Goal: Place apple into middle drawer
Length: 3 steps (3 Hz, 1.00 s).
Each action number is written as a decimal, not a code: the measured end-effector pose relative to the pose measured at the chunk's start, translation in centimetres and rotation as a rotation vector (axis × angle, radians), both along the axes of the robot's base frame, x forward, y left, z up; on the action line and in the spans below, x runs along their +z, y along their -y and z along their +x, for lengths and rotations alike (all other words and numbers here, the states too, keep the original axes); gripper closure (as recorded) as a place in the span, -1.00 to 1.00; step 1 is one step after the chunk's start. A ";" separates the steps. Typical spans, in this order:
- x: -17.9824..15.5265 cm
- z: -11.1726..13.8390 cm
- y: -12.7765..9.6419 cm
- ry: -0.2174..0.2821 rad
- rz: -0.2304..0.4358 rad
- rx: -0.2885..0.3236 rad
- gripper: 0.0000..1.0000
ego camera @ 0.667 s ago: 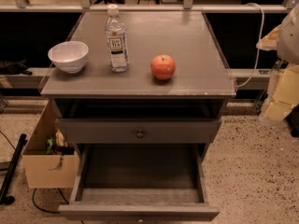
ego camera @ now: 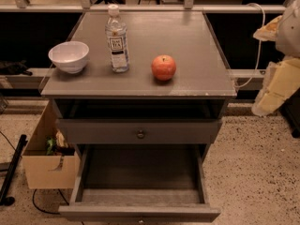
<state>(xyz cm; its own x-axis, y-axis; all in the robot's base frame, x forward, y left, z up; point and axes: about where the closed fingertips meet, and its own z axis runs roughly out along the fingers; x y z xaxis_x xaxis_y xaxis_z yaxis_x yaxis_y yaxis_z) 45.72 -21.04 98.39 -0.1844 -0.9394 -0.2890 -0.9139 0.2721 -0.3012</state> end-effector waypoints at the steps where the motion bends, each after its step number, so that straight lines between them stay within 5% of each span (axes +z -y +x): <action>1: 0.9 2.4 -1.1 0.092 0.127 0.053 -1.00; 2: 0.7 5.9 -4.7 0.164 0.293 0.127 -1.00; 3: 0.1 11.7 -7.4 0.188 0.382 0.126 -1.00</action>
Offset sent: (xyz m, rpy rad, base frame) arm 0.1049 0.0870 0.0111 0.5207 -0.2658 0.2128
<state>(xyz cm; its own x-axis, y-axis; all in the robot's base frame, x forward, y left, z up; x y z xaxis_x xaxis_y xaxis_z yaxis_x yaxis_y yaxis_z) 57.41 -13.61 98.47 0.0141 -0.7704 -0.6374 -0.8860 0.2858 -0.3651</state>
